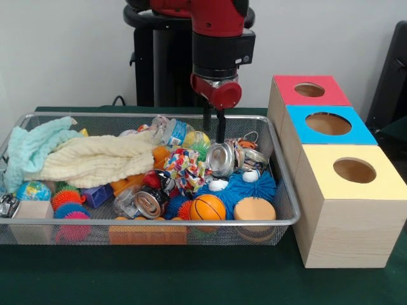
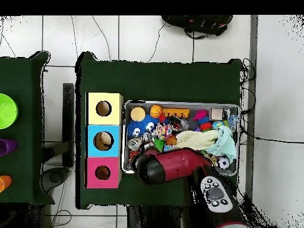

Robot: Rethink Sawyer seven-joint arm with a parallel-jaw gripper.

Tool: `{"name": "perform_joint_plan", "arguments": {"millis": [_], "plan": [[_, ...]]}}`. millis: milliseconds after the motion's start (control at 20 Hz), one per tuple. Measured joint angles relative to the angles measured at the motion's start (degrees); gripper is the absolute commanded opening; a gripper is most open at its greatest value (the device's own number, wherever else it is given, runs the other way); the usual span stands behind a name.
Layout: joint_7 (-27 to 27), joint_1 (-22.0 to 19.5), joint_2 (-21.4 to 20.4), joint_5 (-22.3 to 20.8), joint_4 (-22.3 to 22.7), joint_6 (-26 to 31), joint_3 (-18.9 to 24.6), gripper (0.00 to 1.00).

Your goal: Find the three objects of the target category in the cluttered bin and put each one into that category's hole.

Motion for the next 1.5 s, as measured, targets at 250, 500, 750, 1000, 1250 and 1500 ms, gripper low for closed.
{"name": "perform_joint_plan", "arguments": {"millis": [250, 500, 750, 1000, 1250, 1500], "plan": [[0.0, 3.1, 2.8, 0.0, -5.5, 0.3, -0.2, 1.0], [0.0, 7.3, 3.5, -1.1, -7.7, 0.3, -3.0, 1.0], [0.0, 14.8, 3.8, -2.9, -8.9, -1.4, -9.1, 1.0], [0.0, 23.1, 4.2, -3.2, -8.6, -6.2, -13.4, 1.0], [0.0, 26.0, 4.3, -3.2, -6.4, -12.5, -14.2, 1.0], [0.0, 26.5, 5.1, -3.2, -4.4, -17.5, -17.1, 1.0]]}}
